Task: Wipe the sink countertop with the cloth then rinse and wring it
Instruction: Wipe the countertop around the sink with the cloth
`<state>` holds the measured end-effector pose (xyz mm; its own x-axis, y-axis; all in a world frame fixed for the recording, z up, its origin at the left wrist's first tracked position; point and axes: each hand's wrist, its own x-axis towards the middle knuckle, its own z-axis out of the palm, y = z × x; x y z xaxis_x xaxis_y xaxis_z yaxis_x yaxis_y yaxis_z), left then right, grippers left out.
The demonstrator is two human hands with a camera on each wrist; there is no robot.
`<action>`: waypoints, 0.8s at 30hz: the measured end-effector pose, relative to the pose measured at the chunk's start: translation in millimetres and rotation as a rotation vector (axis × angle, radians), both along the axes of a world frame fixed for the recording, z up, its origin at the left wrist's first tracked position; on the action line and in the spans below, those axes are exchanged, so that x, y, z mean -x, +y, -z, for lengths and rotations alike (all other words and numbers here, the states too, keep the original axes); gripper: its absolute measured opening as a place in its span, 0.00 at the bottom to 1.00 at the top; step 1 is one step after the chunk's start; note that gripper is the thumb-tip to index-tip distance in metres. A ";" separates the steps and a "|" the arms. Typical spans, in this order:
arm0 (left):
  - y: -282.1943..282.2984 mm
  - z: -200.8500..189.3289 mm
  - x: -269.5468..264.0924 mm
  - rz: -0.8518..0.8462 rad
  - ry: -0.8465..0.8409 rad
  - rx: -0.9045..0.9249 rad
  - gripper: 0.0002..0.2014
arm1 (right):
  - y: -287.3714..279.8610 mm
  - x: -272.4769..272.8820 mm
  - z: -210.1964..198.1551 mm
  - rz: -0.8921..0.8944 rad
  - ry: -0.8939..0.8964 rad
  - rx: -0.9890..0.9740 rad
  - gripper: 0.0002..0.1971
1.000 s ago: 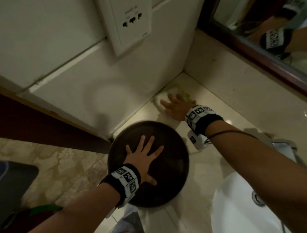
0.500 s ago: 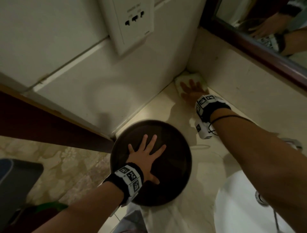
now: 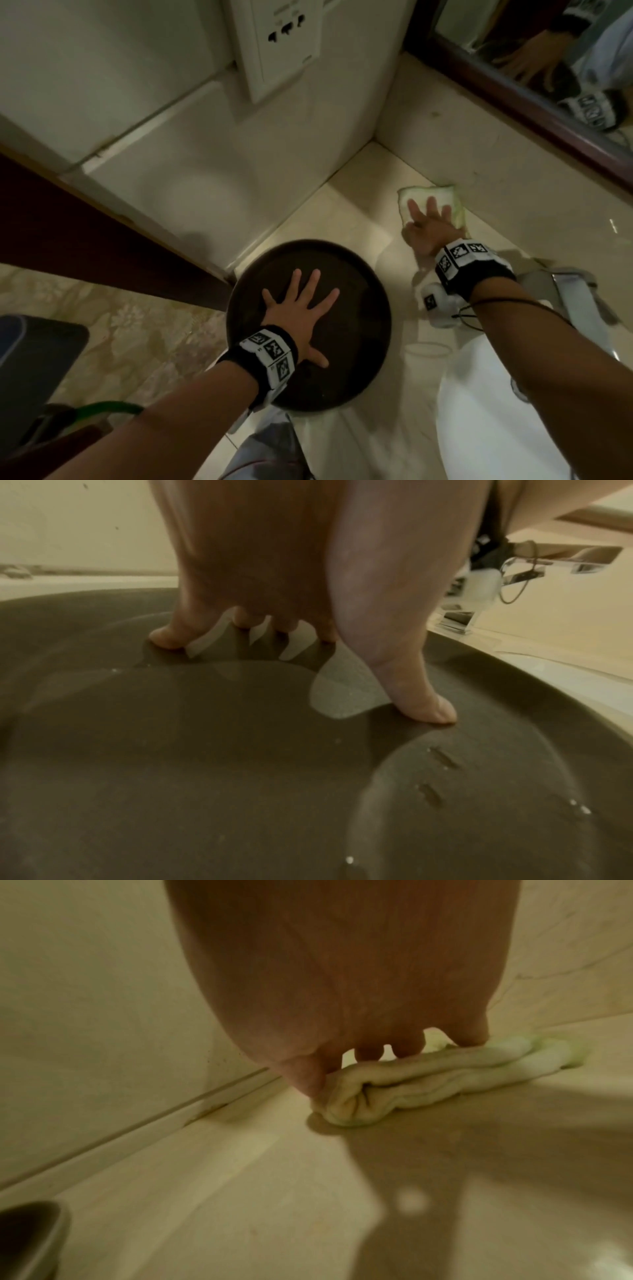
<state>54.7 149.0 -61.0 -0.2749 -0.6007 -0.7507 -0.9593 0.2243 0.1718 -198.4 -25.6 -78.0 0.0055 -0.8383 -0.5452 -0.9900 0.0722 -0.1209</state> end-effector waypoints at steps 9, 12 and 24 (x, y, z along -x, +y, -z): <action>1.0 1.1 0.3 -0.008 -0.001 0.002 0.62 | -7.9 -103.4 -10.4 -0.318 0.009 -0.042 0.28; 1.1 2.9 0.4 -0.011 -0.006 0.004 0.62 | 2.5 -127.6 -13.3 -0.540 0.056 -0.025 0.28; 2.9 -2.0 0.4 0.013 -0.034 0.019 0.61 | 38.4 -19.5 -19.1 -0.314 0.006 -0.063 0.28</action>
